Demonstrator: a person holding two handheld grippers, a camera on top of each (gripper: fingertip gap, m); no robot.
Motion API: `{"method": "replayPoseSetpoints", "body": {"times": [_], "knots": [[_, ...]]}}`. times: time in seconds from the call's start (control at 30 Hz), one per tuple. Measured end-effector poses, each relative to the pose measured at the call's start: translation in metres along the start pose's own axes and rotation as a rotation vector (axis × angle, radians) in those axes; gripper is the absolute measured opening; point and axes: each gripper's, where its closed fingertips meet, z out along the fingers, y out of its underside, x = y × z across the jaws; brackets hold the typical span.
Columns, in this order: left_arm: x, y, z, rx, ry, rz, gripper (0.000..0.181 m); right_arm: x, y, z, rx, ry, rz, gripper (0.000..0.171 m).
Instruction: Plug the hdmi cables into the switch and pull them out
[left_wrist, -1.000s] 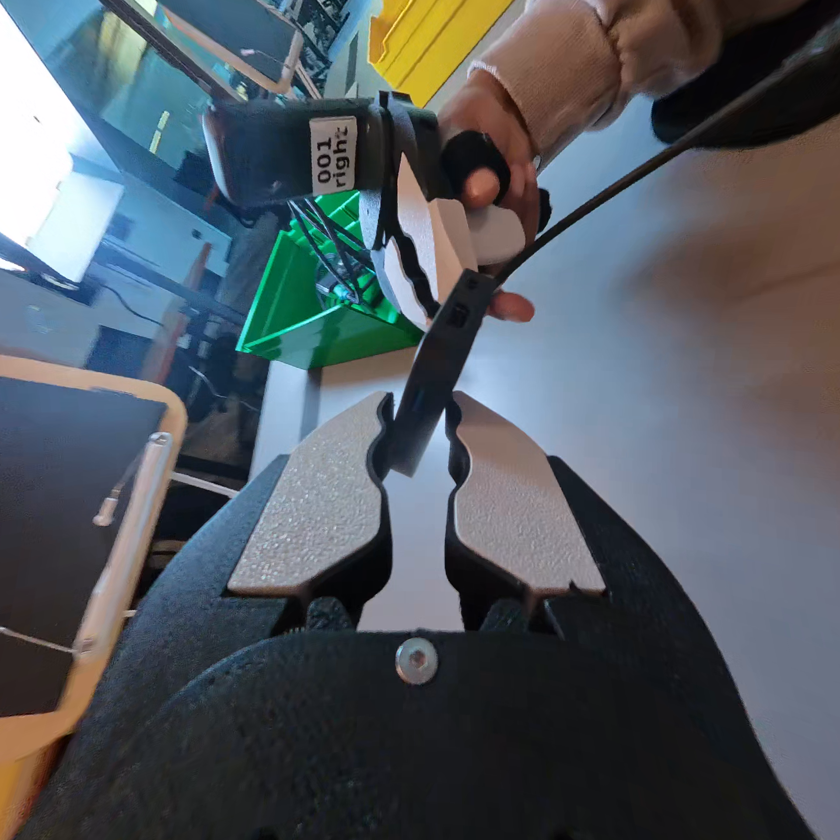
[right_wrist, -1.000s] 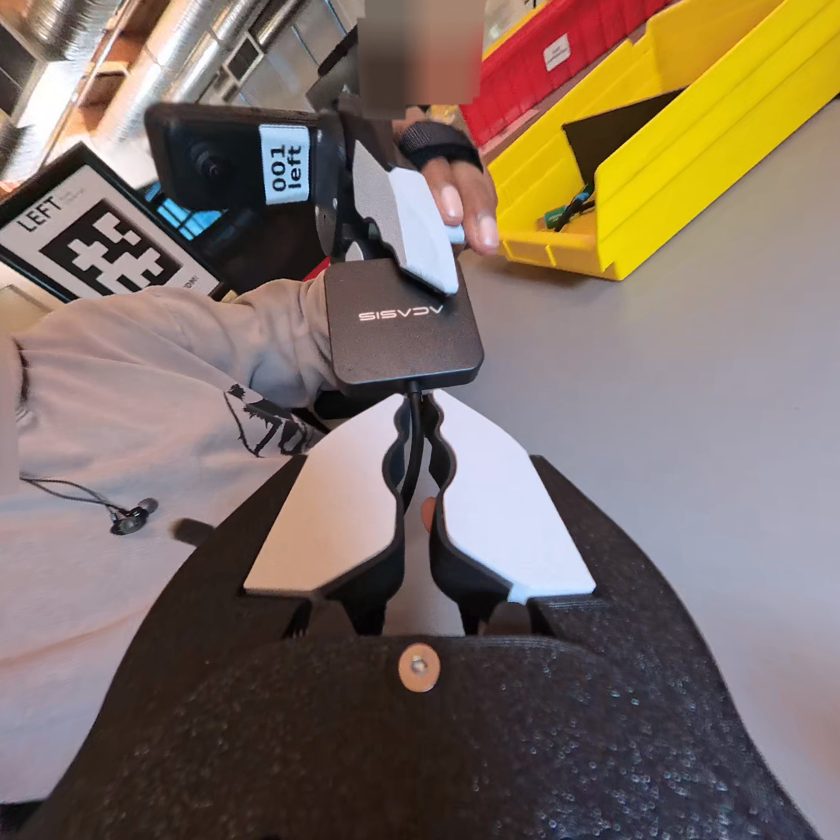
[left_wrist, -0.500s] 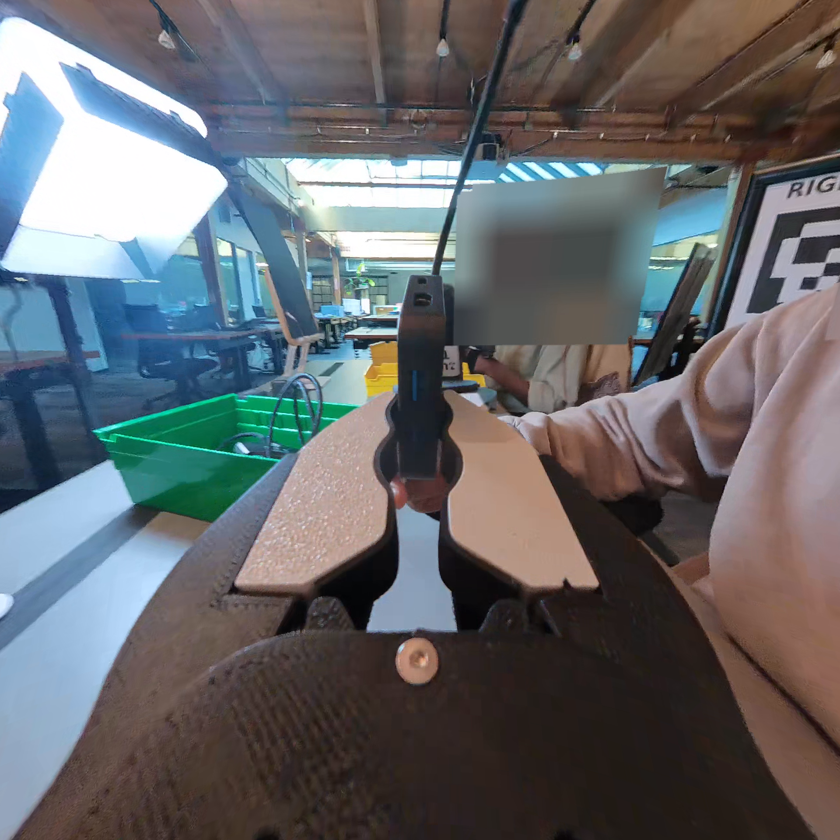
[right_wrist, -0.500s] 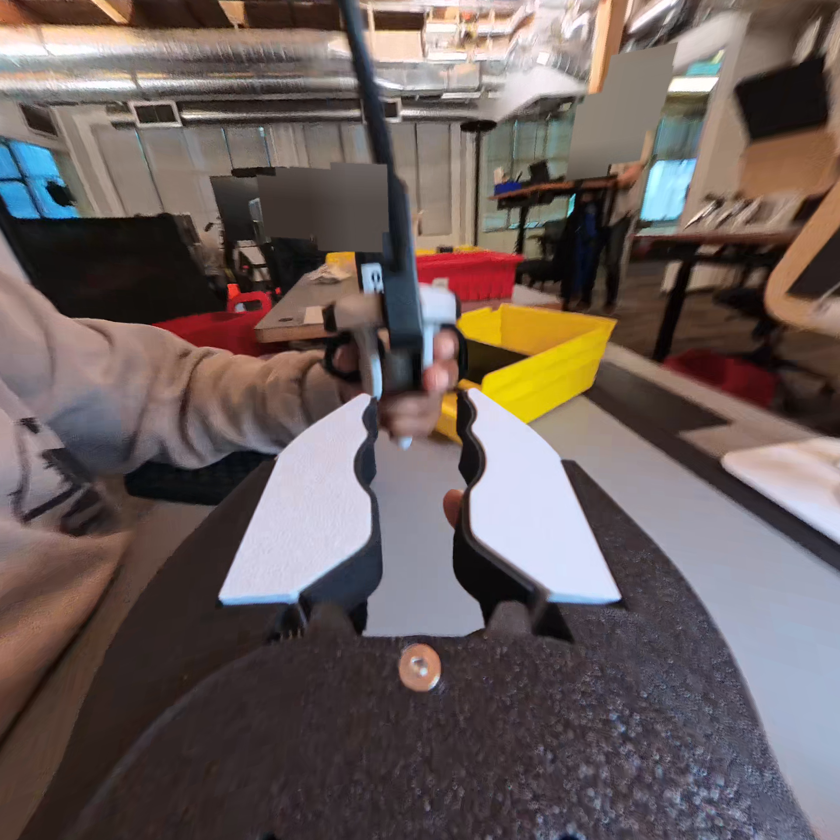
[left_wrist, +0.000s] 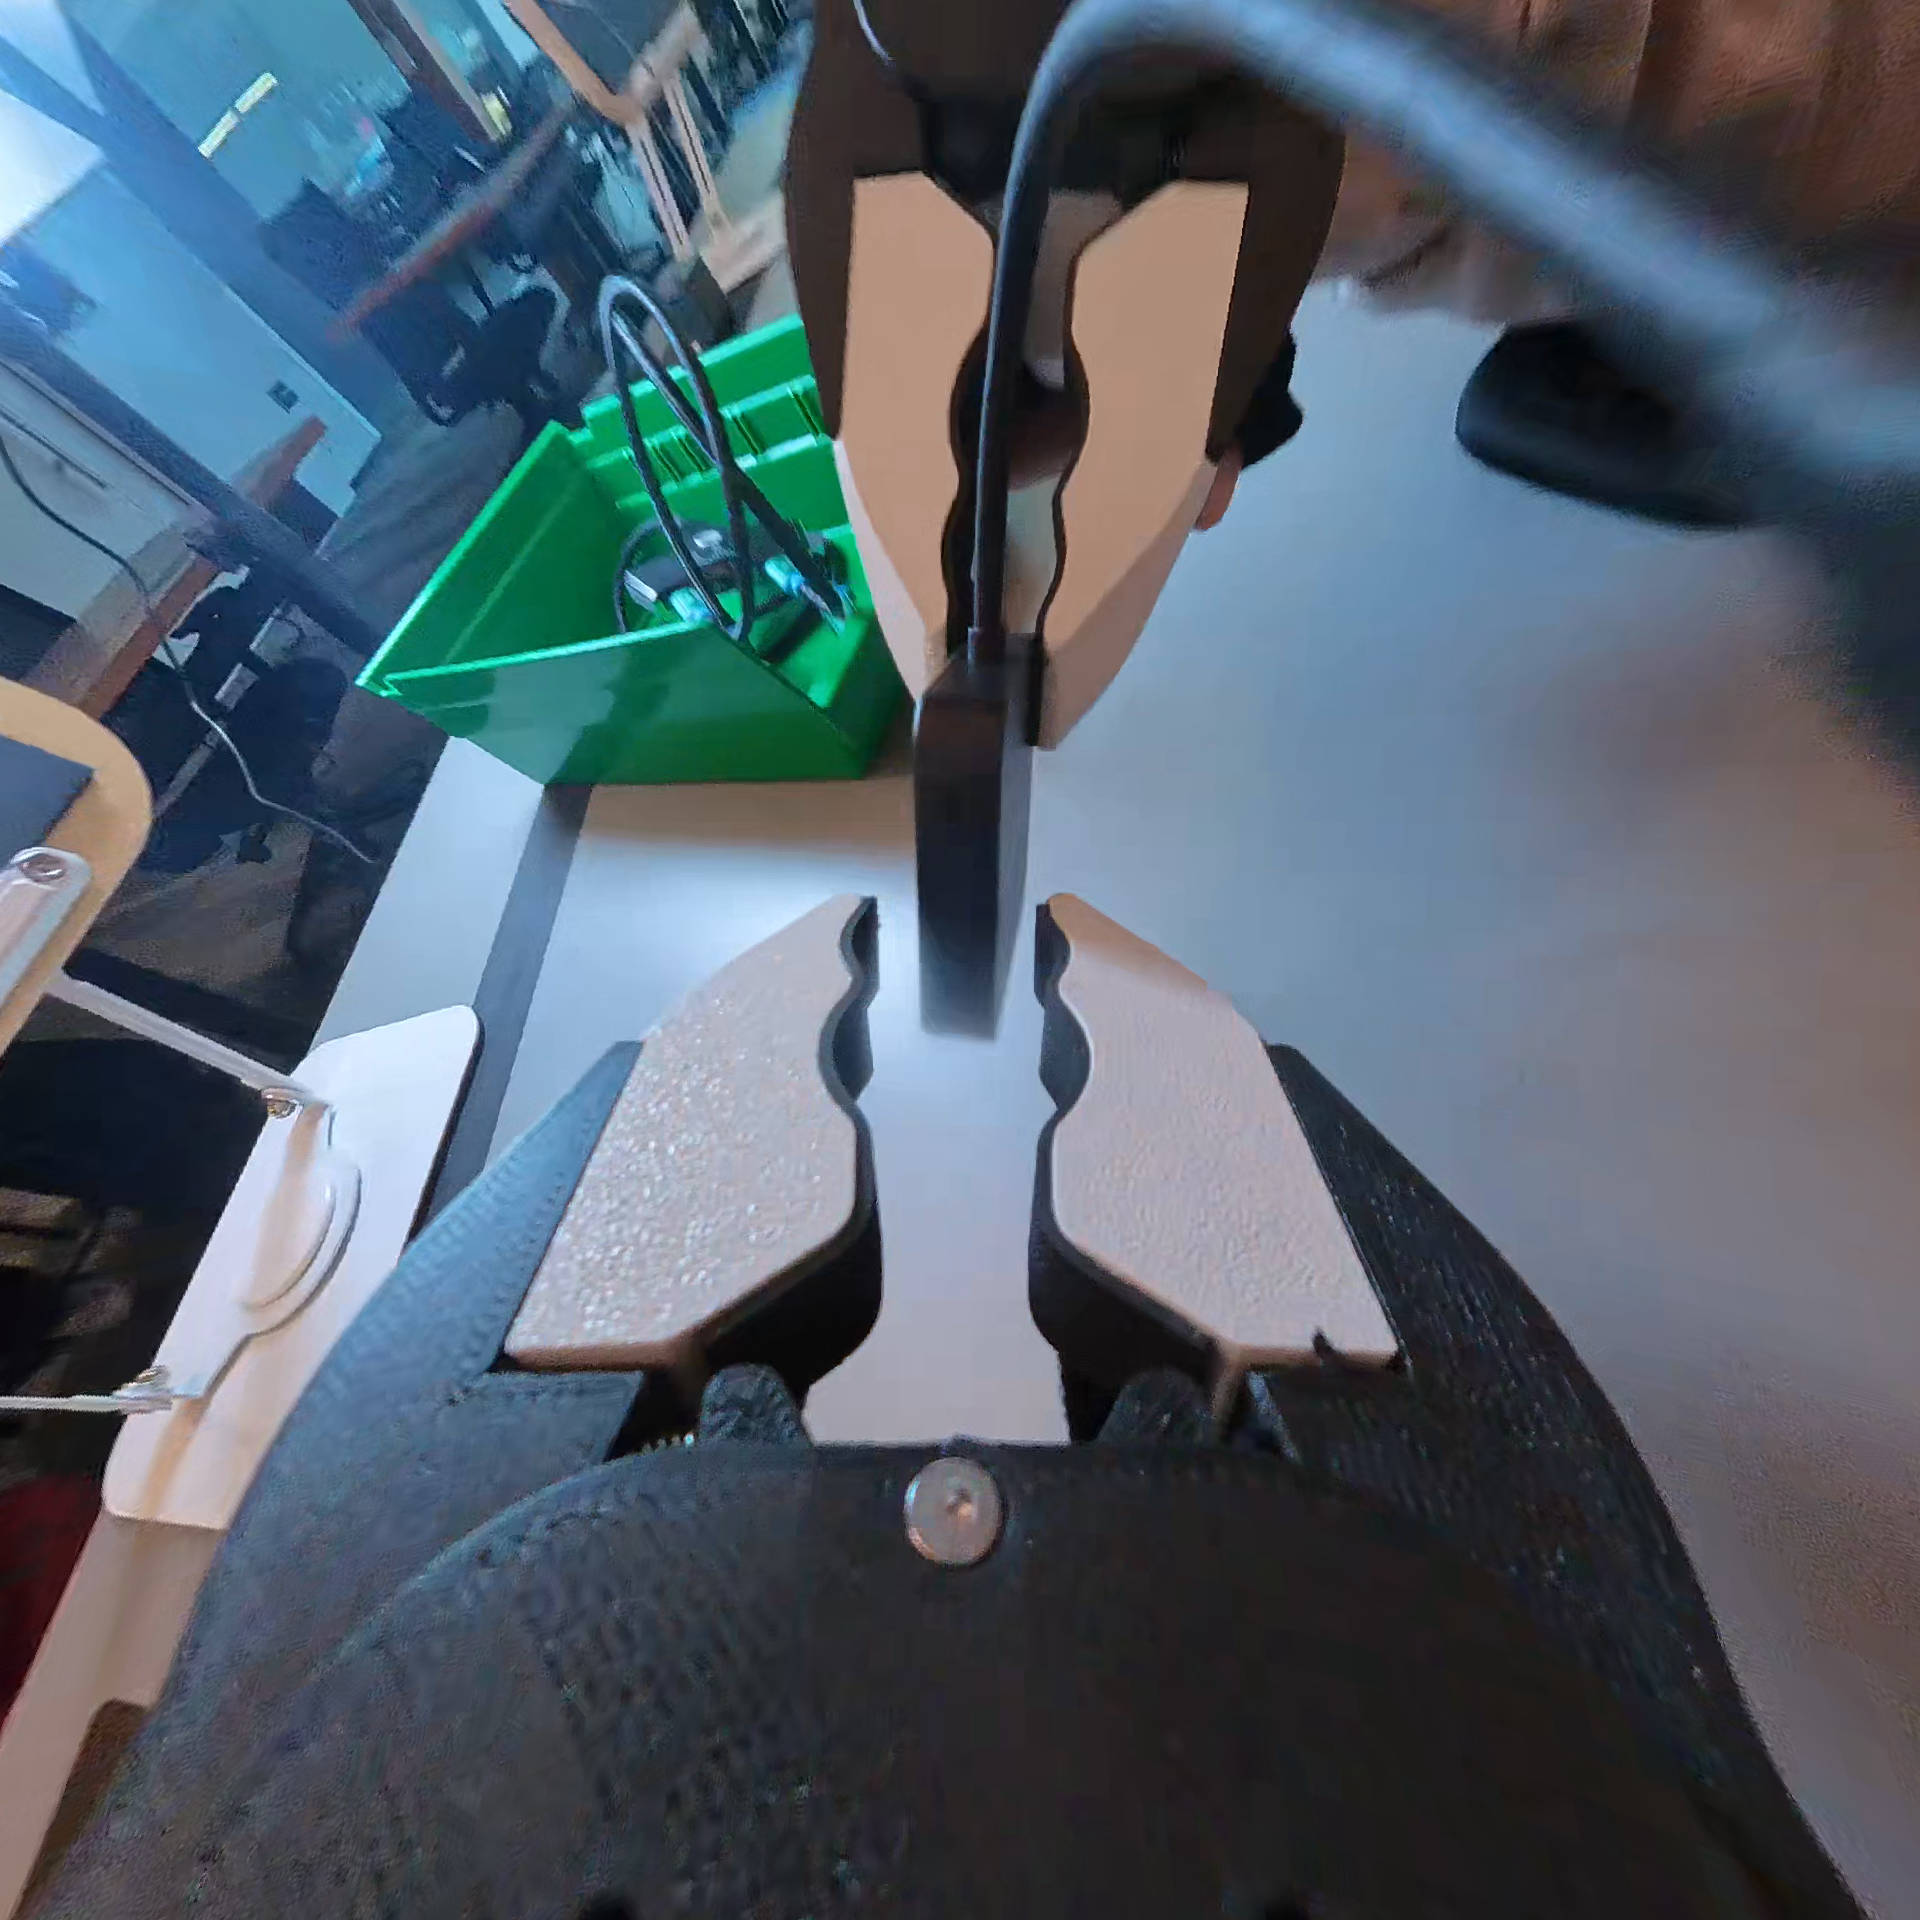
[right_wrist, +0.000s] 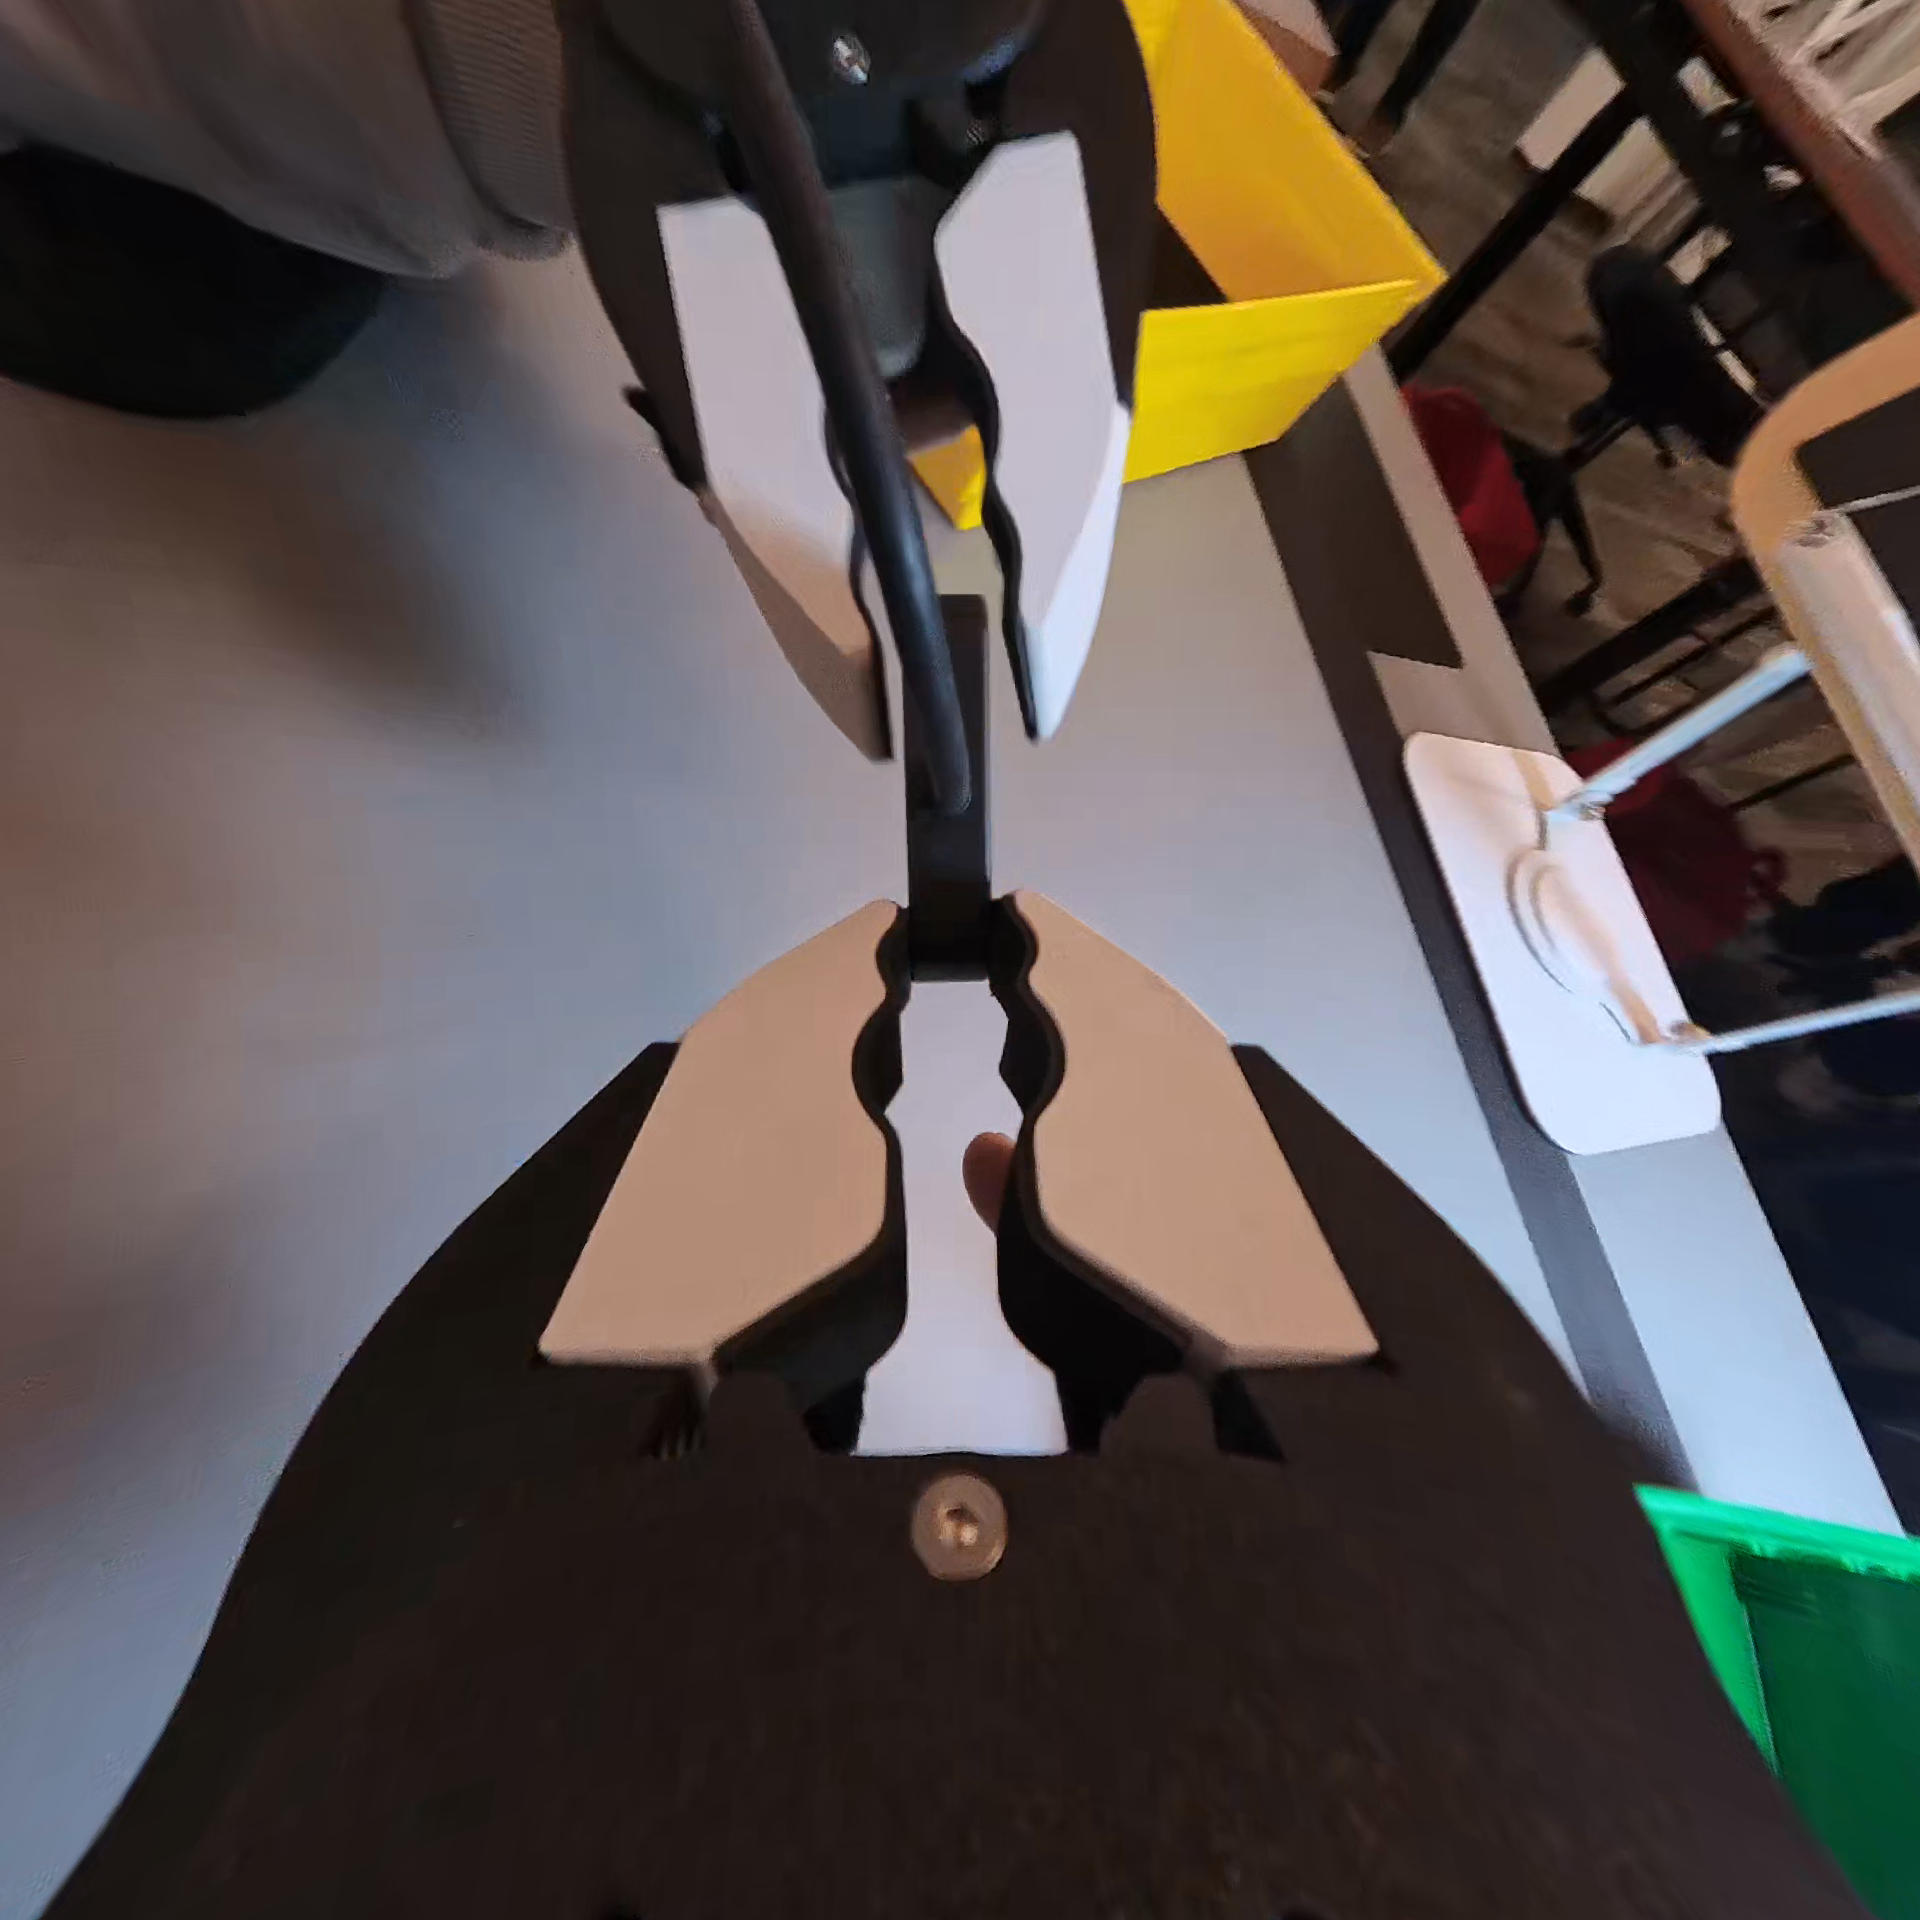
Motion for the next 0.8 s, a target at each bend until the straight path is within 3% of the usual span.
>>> {"method": "replayPoseSetpoints", "body": {"times": [0.1, 0.23, 0.37, 0.57, 0.7, 0.8], "knots": [[0.011, 0.012, 0.012, -0.07, 0.015, 0.092, 0.015, -0.004, 0.0, 0.005, -0.003, -0.006, -0.047, 0.014], [0.001, -0.007, -0.003, 0.105, 0.014, 0.024, 0.014, 0.006, -0.024, -0.005, 0.168, 0.068, -0.058, 0.016], [-0.008, -0.01, -0.015, 0.126, -0.022, 0.069, 0.014, 0.01, -0.032, 0.004, 0.111, 0.124, -0.156, 0.032], [-0.013, -0.017, -0.027, 0.104, -0.079, 0.174, 0.015, 0.014, -0.054, 0.024, 0.03, 0.144, -0.305, 0.021], [-0.049, -0.023, -0.06, 0.095, -0.219, 0.118, 0.029, 0.039, -0.073, 0.017, 0.017, 0.237, -0.332, 0.014], [-0.088, -0.024, -0.117, 0.053, -0.375, 0.035, 0.034, 0.063, -0.076, -0.006, 0.033, 0.312, -0.282, 0.014]]}}
